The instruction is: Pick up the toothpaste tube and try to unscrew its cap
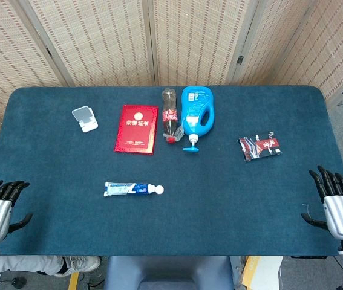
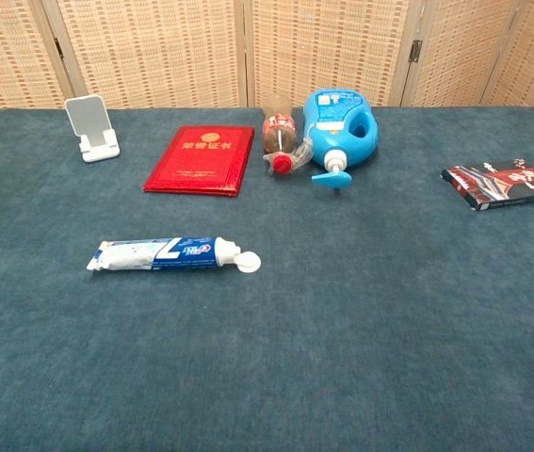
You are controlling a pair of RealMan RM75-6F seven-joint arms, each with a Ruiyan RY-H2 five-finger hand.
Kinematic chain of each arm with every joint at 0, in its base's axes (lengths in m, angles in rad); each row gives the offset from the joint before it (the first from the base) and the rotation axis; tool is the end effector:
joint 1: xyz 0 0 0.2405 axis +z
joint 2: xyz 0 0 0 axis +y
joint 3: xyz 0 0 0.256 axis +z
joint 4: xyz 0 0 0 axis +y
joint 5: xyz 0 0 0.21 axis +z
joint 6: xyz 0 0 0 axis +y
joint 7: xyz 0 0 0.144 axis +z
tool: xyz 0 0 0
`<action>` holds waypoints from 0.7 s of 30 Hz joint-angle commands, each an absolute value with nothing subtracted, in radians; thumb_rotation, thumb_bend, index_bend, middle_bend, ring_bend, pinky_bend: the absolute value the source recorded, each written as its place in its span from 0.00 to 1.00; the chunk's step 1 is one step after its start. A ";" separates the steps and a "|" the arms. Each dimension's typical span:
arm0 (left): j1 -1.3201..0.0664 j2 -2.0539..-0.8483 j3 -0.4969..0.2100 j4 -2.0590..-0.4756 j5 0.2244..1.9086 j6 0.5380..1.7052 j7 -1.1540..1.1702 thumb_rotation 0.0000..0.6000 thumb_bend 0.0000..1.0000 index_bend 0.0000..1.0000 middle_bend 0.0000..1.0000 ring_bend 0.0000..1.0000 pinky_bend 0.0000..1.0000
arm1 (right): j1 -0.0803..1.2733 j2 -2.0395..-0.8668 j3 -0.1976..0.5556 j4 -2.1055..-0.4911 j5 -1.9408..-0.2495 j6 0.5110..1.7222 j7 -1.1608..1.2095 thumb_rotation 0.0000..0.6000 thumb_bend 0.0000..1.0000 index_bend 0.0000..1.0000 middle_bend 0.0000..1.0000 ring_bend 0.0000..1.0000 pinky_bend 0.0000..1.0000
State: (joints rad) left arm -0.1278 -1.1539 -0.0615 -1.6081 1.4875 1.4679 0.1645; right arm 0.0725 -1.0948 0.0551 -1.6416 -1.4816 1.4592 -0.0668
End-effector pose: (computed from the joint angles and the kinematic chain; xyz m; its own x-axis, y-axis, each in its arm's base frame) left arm -0.3021 0.1964 0.1482 0.5121 -0.0116 0.8588 0.8581 -0.0367 -0.5122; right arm -0.3125 -0.1779 0.1624 0.4484 -0.0293 0.8933 -0.8934 0.0165 0.4490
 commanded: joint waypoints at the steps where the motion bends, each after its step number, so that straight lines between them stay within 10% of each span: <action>1: -0.135 -1.158 -0.063 -1.607 1.489 1.460 0.168 1.00 0.27 0.24 0.24 0.23 0.16 | 0.072 -1.088 0.054 -1.649 -1.479 1.455 -0.058 1.00 0.02 0.00 0.00 0.04 0.00; 21: -0.258 -1.166 -0.098 -1.645 1.549 1.361 0.100 1.00 0.27 0.25 0.26 0.26 0.18 | 0.067 -1.045 0.075 -1.673 -1.478 1.483 -0.041 1.00 0.02 0.00 0.00 0.04 0.00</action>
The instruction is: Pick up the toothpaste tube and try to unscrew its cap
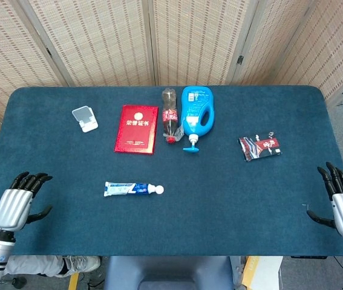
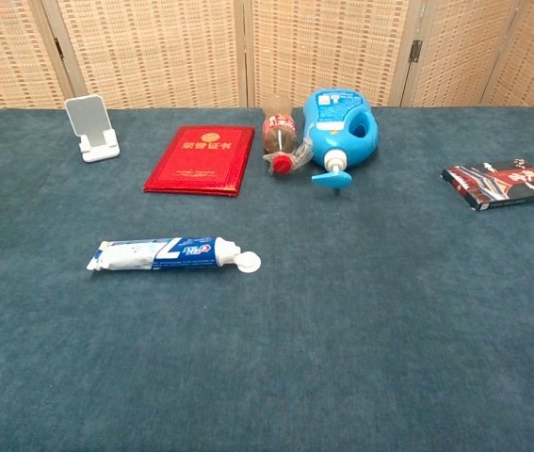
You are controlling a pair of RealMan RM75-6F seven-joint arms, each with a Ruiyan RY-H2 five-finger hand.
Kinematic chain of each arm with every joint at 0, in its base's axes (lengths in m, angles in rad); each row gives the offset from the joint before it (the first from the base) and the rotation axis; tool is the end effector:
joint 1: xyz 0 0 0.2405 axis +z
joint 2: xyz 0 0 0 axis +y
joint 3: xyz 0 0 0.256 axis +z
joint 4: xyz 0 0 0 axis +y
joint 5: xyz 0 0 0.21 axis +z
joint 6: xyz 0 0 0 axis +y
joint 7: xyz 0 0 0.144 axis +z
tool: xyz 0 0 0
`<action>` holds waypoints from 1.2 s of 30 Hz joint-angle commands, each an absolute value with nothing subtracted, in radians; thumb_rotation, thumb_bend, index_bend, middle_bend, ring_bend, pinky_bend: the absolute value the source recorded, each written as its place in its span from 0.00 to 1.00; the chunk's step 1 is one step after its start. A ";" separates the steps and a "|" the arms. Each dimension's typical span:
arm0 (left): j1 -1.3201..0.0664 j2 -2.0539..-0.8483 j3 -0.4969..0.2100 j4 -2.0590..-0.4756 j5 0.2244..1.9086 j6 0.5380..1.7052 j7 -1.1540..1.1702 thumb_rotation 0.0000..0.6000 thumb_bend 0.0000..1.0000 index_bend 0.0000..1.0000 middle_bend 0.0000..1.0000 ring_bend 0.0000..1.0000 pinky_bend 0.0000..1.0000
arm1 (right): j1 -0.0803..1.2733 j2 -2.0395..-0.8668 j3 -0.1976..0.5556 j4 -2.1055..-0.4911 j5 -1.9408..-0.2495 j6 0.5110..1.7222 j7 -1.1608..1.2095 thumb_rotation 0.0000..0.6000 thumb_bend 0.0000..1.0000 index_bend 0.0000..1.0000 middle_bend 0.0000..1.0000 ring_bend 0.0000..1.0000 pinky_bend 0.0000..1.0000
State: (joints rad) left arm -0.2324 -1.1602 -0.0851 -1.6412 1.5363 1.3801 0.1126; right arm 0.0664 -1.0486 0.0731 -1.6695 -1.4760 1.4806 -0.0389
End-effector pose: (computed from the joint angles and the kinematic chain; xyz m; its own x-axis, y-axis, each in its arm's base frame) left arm -0.2679 0.2288 0.1324 0.4437 0.0060 0.8962 0.8801 -0.1915 -0.4345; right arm -0.3092 -0.1796 0.1800 0.4390 0.0087 0.8985 -0.8983 0.0270 0.4386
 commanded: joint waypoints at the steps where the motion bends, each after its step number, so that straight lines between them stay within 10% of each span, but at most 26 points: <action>1: -0.274 -1.171 -0.104 -1.648 1.553 1.347 0.100 1.00 0.27 0.25 0.26 0.26 0.18 | 0.067 -1.042 0.076 -1.675 -1.479 1.484 -0.042 1.00 0.02 0.00 0.00 0.04 0.00; 36: -0.646 -1.551 -0.162 -1.529 1.211 0.953 0.500 1.00 0.27 0.26 0.26 0.29 0.19 | 0.055 -1.026 0.076 -1.677 -1.481 1.500 -0.019 1.00 0.02 0.00 0.00 0.04 0.00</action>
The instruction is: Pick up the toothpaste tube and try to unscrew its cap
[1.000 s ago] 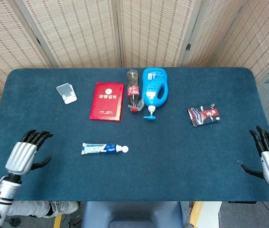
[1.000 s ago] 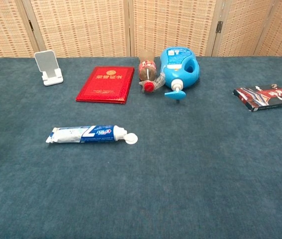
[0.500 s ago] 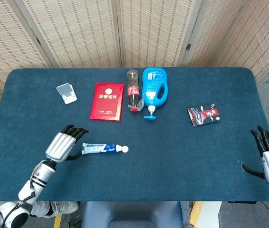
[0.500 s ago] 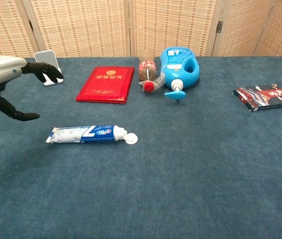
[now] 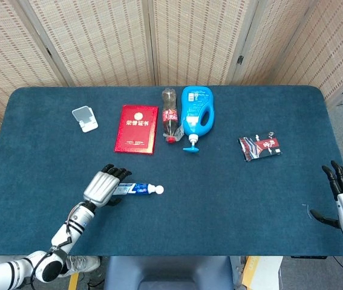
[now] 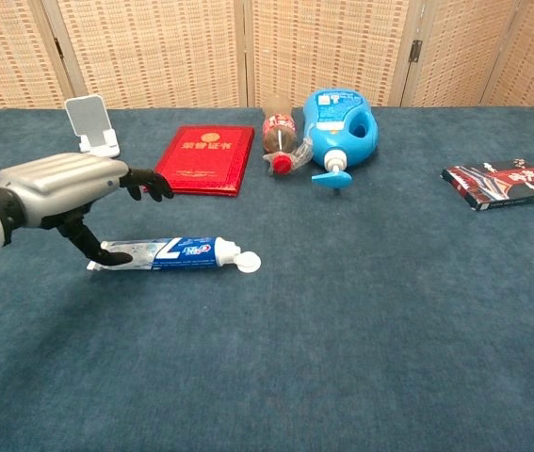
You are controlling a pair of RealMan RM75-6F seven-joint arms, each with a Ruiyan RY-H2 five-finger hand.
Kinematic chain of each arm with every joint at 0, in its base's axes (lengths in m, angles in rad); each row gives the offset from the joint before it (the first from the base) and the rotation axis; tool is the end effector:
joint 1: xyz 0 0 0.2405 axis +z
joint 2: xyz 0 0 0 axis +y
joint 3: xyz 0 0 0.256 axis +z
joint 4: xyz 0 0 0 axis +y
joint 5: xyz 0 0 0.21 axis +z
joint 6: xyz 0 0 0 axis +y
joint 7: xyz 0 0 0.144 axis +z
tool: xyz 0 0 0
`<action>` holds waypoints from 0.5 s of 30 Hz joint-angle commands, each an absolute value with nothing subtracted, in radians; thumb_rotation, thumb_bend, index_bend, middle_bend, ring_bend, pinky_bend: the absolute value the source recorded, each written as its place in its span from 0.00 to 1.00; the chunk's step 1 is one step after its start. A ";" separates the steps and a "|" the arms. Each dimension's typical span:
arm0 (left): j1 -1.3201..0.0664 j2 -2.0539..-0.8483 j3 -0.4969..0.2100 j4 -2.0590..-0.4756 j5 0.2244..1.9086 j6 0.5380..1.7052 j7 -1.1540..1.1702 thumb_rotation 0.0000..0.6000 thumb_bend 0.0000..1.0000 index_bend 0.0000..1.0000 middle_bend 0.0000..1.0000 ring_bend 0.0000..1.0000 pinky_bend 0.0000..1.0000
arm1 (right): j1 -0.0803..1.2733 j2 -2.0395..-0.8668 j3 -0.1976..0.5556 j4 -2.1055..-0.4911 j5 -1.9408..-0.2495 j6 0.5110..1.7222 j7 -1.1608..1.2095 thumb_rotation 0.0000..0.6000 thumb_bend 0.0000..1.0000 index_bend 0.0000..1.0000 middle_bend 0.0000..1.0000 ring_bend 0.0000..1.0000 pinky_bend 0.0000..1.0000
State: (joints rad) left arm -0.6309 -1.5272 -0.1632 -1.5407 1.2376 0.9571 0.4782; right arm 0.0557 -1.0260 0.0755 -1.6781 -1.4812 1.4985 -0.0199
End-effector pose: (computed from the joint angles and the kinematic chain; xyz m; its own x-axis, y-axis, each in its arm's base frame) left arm -0.1615 0.3126 -0.0157 0.5620 0.2194 0.7975 0.7855 -0.4437 -0.4315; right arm -0.3087 -0.1767 0.1887 0.4352 0.0257 0.8999 -0.9002 0.0312 0.4345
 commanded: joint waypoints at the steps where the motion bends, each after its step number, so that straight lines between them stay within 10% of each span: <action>1: -0.650 -1.562 -0.163 -1.522 1.200 0.954 0.510 1.00 0.27 0.27 0.27 0.29 0.19 | 0.054 -1.026 0.076 -1.677 -1.481 1.501 -0.018 1.00 0.02 0.00 0.00 0.04 0.00; 15: -0.695 -1.626 -0.162 -1.446 1.093 0.945 0.565 1.00 0.33 0.32 0.35 0.36 0.19 | 0.049 -1.031 0.074 -1.668 -1.484 1.506 -0.011 1.00 0.02 0.00 0.00 0.04 0.00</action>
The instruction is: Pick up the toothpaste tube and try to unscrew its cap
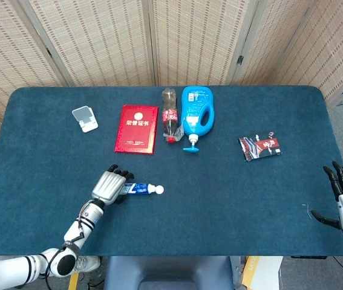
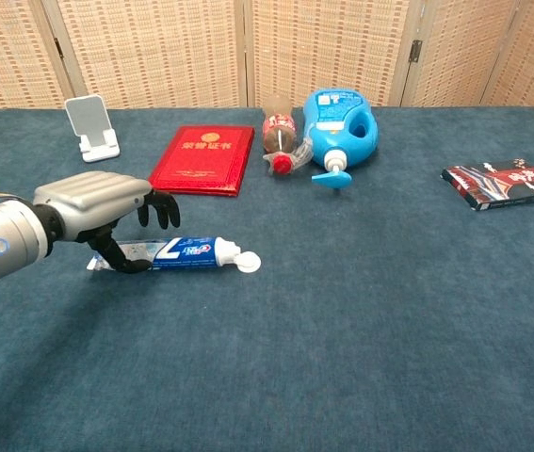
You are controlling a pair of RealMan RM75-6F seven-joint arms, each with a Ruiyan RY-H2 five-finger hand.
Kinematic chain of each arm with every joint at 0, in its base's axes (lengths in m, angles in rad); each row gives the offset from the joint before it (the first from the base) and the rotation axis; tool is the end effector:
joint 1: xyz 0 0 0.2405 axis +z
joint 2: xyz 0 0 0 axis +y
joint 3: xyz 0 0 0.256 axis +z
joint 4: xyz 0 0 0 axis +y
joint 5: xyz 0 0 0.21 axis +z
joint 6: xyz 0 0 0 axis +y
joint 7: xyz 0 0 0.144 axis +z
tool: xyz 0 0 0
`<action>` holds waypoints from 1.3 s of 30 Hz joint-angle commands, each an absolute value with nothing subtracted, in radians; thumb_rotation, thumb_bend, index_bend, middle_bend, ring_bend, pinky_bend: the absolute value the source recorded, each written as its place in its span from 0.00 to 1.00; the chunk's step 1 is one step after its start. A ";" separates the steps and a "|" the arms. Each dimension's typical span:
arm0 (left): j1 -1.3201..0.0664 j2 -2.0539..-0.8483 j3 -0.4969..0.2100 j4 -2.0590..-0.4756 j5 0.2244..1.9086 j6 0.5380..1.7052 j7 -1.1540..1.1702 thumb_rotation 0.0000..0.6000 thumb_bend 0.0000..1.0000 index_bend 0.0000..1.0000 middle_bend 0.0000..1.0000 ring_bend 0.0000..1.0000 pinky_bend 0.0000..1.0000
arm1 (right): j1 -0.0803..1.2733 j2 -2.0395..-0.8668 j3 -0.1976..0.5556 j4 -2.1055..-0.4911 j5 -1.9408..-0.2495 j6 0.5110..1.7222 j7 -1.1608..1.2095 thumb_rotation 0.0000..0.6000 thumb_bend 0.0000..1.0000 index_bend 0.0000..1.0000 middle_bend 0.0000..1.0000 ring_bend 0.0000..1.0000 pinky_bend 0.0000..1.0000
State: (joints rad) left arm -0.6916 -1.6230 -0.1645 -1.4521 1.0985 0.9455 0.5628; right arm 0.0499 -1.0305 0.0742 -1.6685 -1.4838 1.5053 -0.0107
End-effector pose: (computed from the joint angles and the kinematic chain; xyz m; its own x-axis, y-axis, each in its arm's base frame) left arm -0.1584 0.3251 -0.0421 0.5851 0.2526 0.7706 0.7879 -0.4020 -0.4665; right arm -0.3107 -0.1747 0.1889 0.4320 0.0293 0.9014 -0.9017 0.0346 0.4310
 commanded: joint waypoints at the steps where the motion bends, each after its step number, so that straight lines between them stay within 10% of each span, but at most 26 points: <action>1: -0.697 -1.626 -0.161 -1.443 1.090 0.943 0.564 1.00 0.33 0.32 0.35 0.36 0.19 | 0.049 -1.031 0.074 -1.668 -1.484 1.507 -0.010 1.00 0.02 0.00 0.00 0.04 0.00; 39: -0.752 -1.654 -0.144 -1.324 1.026 0.922 0.537 1.00 0.43 0.45 0.46 0.44 0.21 | 0.036 -1.041 0.076 -1.645 -1.488 1.524 0.013 1.00 0.02 0.00 0.00 0.04 0.00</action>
State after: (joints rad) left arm -0.7511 -1.6501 -0.1421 -1.3322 1.0220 0.9209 0.5464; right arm 0.0360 -1.0410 0.0755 -1.6446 -1.4883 1.5235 0.0133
